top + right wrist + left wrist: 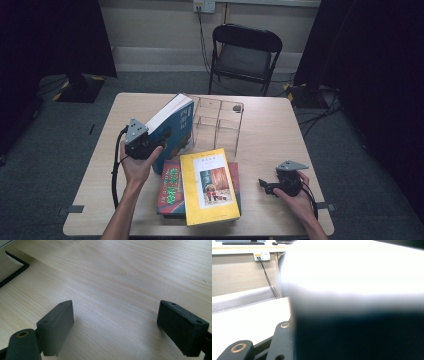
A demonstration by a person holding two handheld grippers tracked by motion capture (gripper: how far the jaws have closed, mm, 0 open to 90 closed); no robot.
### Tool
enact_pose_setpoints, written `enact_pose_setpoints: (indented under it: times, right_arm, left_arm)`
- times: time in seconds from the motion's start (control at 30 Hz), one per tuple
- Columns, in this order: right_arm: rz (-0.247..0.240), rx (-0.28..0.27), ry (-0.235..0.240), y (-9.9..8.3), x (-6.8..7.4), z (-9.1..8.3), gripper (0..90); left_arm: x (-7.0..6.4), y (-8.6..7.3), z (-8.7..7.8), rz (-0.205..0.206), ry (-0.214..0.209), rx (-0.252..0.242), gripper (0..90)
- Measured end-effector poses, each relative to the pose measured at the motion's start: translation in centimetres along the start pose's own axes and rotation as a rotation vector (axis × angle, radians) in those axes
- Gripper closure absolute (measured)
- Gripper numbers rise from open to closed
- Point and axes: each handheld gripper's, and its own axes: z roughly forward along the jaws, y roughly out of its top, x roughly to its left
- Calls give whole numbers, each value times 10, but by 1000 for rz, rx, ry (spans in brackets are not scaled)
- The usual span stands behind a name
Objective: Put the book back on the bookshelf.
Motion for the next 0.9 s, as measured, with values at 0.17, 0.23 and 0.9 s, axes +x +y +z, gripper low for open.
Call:
enact_pose_setpoints:
  times: [0.17,0.23,0.9]
  right_arm:
    - [1,0,0,0,0,0,137]
    - [1,0,0,0,0,0,137]
    - [1,0,0,0,0,0,137]
  left_arm:
    - [-1,8,-3,-16,2,22,558]
    - [-1,11,-4,-19,4,41,552]
    - [-1,51,-9,-14,12,268,555]
